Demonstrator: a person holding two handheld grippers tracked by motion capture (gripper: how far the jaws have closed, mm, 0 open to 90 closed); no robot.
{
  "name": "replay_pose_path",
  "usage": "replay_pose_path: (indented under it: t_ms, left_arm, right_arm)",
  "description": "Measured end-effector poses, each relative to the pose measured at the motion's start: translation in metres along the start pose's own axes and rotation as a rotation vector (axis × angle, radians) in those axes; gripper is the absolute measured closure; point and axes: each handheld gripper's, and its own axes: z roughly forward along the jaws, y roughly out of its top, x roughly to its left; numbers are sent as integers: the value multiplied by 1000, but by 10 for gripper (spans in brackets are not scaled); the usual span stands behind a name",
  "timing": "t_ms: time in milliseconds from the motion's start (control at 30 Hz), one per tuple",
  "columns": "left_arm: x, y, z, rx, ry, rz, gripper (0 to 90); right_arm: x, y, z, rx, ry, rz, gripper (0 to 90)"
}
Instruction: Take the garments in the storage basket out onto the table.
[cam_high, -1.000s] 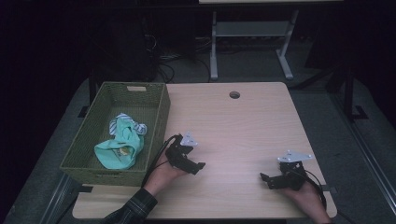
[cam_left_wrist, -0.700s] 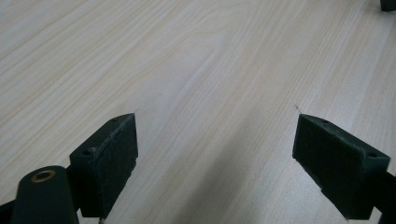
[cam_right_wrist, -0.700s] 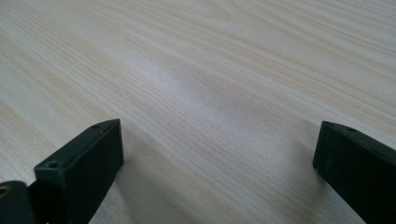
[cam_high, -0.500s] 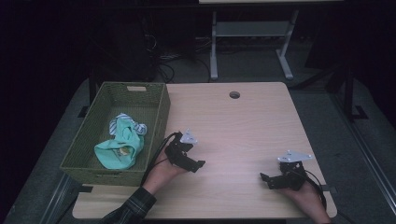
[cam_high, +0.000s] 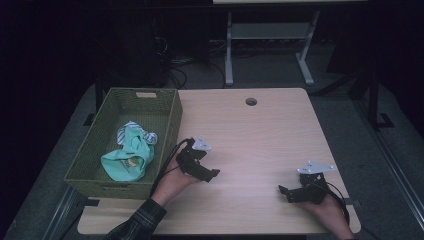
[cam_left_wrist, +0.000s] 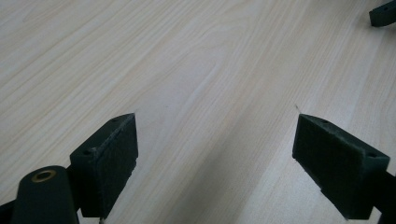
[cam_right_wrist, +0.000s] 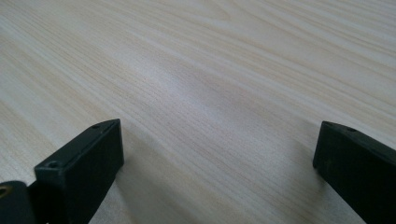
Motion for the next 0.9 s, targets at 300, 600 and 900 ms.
replay_pose_path:
  t_ms: [300,600,900]
  left_arm:
    - [2,6,-4,-3,-10,3,137]
    - [4,14,-12,-13,-18,-1,136]
    - [9,22,-20,-27,-16,2,136]
  right_arm:
    - [0,0,0,0,0,0,12]
    - [0,0,0,1,0,0,12]
    - [0,0,0,0,1,0,12]
